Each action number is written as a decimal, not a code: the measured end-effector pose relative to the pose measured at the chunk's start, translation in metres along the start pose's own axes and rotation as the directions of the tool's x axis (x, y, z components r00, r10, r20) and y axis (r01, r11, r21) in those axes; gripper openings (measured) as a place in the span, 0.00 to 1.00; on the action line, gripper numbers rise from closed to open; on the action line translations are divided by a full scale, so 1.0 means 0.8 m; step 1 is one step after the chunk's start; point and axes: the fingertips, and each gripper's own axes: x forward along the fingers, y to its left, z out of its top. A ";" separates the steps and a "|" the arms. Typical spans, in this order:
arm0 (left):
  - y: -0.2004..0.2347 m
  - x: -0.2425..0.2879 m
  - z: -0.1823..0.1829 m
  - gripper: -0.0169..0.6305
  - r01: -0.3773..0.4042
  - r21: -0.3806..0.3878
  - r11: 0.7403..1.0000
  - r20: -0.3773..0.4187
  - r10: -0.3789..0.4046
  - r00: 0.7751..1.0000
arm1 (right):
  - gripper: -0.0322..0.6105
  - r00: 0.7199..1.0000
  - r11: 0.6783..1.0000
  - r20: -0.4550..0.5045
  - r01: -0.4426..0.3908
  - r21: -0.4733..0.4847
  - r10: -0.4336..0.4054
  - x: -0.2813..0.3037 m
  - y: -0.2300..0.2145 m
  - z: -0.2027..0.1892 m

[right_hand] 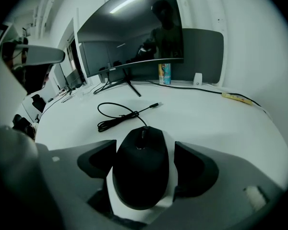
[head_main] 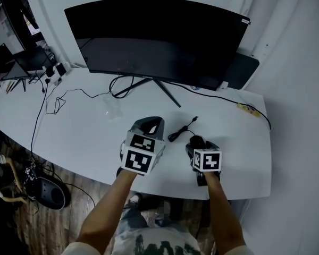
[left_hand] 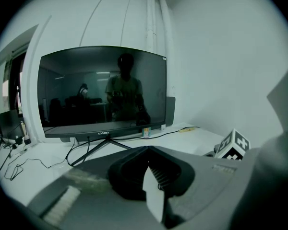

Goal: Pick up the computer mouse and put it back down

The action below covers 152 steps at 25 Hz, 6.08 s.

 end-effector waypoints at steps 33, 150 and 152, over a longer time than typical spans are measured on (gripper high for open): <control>0.015 -0.025 0.024 0.03 -0.008 0.009 1.000 0.028 0.008 1.000 | 0.53 0.999 0.999 -0.041 0.028 0.025 -0.027 -0.009 0.002 0.001; 0.106 -0.089 0.013 0.03 -0.057 -0.043 0.997 0.028 0.058 0.998 | 0.53 0.988 0.992 0.122 -0.079 -0.095 0.090 -0.018 0.153 0.090; 0.106 -0.090 0.007 0.03 -0.064 -0.045 0.997 0.022 0.065 0.998 | 0.53 0.991 0.992 0.099 -0.083 -0.100 0.093 -0.010 0.153 0.080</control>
